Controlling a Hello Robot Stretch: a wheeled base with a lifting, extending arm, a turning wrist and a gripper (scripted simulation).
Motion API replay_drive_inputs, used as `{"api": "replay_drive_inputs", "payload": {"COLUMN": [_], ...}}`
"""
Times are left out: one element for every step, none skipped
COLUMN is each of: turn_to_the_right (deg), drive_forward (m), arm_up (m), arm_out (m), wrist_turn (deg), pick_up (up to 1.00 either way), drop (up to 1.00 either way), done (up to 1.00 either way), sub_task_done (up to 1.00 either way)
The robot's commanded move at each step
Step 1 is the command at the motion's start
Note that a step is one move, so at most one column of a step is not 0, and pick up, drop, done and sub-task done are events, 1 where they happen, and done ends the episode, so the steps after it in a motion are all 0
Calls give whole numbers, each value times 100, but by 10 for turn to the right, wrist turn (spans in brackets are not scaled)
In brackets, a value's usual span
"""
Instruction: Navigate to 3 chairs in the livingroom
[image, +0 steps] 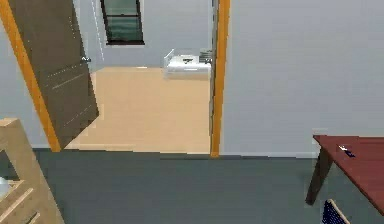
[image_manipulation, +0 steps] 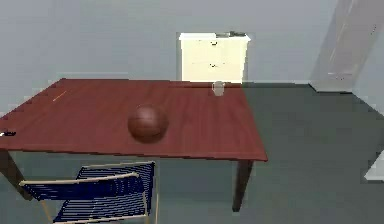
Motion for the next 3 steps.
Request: {"api": "replay_drive_inputs", "payload": {"turn_to_the_right": [0,-120,0], "drive_forward": [100,0,10], "arm_up": [0,0,0], "arm_out": [0,0,0], "wrist_turn": [0,0,0], "pick_up": [0,0,0], "drop": [0,0,0], "done": [0,0,0], "sub_task_done": [0,0,0]}}
